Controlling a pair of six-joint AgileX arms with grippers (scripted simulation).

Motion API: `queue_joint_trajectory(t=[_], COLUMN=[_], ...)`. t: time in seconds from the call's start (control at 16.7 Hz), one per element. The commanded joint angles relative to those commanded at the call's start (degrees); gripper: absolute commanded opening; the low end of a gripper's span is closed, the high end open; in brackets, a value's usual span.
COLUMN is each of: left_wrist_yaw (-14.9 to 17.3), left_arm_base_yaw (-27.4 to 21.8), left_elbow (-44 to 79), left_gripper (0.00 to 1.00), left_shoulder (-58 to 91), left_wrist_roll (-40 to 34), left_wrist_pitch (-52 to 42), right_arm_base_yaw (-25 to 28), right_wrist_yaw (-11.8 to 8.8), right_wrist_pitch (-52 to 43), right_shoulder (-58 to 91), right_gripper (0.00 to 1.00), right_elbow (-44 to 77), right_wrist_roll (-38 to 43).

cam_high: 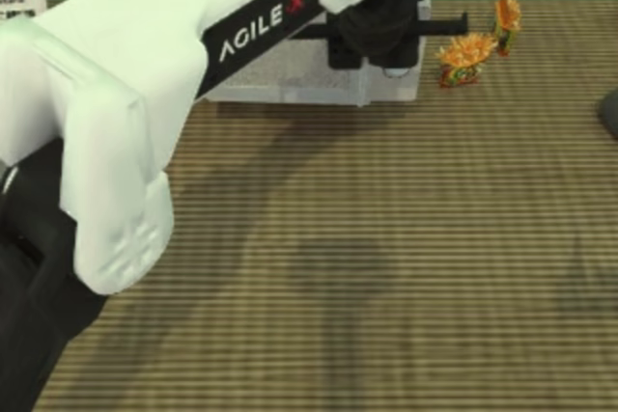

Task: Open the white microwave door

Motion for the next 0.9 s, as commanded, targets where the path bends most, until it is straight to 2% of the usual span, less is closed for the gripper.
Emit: queue_joint_trajectory(t=[0.48, 0.9], left_wrist_yaw=[0.32, 0.83], left_arm_base_yaw=[-0.55, 0.02], left_elbow=[-0.09, -6.09], left_gripper=[0.00, 0.00], left_shoulder=[0.16, -3.36], left_wrist_roll=[-0.15, 2.06], left_wrist_pitch=[0.27, 3.40], right_arm_base_yaw=[0.00, 0.00], right_wrist_yaw=[0.00, 0.00], right_wrist_pitch=[0.00, 0.00], right_shoulder=[0.00, 0.00], right_gripper=[1.00, 1.00], right_elbow=[0.00, 0.00], right_wrist_roll=[0.00, 0.00])
